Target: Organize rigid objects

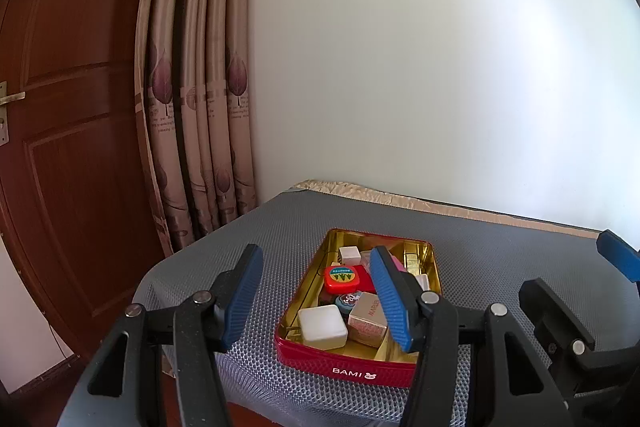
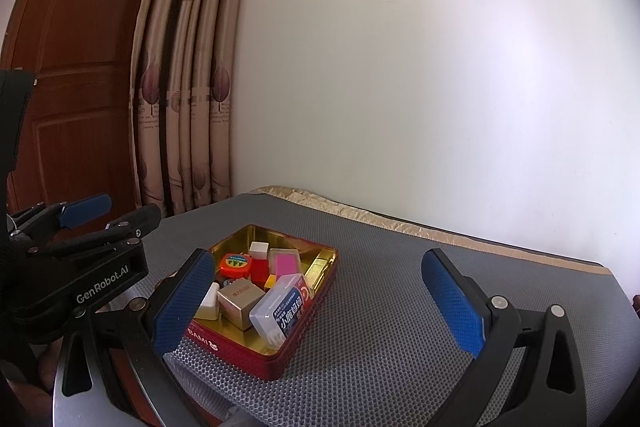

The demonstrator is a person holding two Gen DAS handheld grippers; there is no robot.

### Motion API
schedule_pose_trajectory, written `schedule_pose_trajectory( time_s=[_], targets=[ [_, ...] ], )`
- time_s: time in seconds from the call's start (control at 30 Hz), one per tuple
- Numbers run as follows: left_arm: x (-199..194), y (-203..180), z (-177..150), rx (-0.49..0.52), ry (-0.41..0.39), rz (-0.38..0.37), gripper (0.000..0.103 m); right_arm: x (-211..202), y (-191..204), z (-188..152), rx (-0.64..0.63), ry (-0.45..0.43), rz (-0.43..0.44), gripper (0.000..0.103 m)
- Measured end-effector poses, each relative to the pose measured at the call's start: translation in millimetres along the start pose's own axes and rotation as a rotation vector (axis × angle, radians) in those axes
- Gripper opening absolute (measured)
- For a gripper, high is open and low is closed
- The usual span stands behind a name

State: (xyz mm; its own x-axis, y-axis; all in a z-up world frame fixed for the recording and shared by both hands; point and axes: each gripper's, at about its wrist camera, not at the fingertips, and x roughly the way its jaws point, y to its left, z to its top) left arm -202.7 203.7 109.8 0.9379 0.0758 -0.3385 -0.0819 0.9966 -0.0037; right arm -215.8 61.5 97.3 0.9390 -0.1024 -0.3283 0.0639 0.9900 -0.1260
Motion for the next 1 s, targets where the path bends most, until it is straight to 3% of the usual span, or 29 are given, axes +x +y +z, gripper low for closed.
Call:
schedule_pose_trajectory(
  time_s=[1.0],
  targets=[
    [2.8,-0.4,-2.4,0.002,0.008,-0.006,0.057,1.7,-2.7,-2.2,-0.003,0.008,0.01,0.102]
  ],
)
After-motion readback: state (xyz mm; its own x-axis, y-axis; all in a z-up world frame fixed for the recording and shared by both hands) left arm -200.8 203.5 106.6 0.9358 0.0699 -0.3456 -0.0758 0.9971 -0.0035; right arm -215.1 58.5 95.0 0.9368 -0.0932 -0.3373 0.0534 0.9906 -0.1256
